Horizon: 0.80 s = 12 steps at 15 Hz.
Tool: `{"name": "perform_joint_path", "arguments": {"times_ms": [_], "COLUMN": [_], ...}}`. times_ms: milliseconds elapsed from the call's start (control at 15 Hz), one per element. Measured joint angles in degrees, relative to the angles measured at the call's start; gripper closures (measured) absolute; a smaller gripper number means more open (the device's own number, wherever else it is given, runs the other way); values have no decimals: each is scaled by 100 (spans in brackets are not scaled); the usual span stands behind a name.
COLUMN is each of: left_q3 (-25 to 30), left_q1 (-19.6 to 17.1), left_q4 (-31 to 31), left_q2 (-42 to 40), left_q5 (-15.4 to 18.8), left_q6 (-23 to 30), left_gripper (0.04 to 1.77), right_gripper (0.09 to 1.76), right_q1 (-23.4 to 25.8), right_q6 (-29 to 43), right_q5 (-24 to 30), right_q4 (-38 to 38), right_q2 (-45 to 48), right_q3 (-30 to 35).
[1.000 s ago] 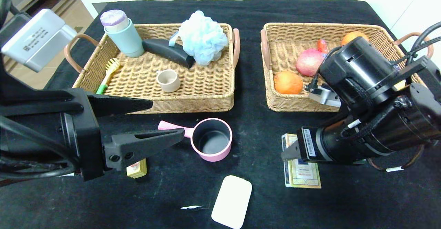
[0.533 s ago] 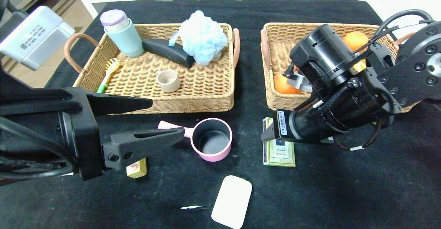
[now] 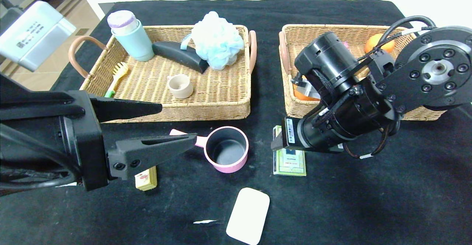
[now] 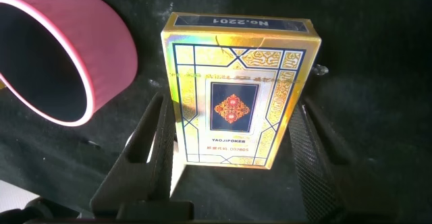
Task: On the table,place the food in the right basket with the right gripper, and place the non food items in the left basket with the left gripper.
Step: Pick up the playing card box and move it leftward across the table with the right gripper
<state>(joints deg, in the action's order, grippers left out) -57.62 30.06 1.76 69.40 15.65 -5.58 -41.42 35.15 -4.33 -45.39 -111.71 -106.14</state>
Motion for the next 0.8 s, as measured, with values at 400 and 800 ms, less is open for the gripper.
{"name": "perform_joint_path", "arguments": {"times_ms": [400, 800], "left_q3": [2, -6], "left_q1": [0, 0], "left_q4": [2, 0], "left_q2": [17, 20], "left_q5": [-2, -33], "left_q6": [-1, -1], "left_gripper": [9, 9], "right_gripper": [74, 42], "right_q1": [20, 6], "right_q6": [16, 22], "right_q5": [-5, -2], "right_q4": [16, 18], "right_q2": [-38, -38], "right_q3": [-20, -63]}}
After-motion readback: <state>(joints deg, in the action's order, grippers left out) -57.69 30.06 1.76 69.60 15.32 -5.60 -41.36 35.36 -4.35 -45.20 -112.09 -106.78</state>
